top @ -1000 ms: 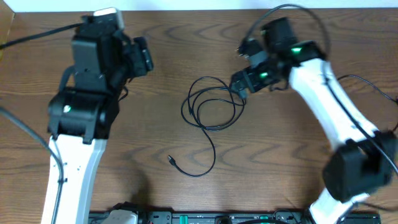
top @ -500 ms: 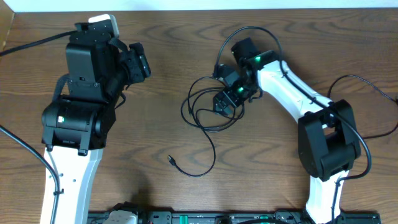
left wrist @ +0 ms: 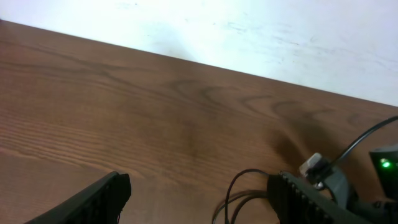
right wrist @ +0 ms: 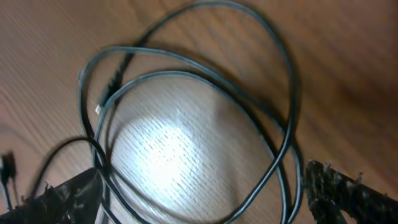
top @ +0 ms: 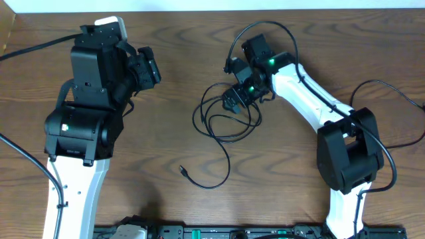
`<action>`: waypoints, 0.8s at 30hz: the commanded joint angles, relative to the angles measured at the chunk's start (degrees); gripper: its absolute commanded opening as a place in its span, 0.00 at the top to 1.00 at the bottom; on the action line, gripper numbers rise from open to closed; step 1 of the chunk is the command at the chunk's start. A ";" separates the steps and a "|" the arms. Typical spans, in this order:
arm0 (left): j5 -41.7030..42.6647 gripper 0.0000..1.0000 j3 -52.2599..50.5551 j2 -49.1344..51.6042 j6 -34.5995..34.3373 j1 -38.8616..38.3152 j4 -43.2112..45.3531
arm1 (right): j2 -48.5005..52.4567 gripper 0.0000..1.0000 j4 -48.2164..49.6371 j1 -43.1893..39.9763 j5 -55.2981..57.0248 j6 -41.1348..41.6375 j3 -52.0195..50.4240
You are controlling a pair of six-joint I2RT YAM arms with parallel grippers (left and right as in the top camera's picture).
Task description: Untangle cables
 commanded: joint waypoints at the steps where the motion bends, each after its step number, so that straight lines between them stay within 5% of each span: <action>1: -0.98 0.25 0.00 0.04 0.37 0.20 -0.22 | -0.28 0.01 -1.77 0.76 -2.67 0.55 3.85; 14: 3.17 0.29 -0.02 3.08 7.34 0.15 -0.90 | -0.28 0.01 -10.36 9.79 2.10 0.83 4.87; 24: 3.21 0.34 -1.62 1.38 7.93 0.13 0.02 | -0.28 0.01 -2.32 13.49 10.51 2.29 -3.17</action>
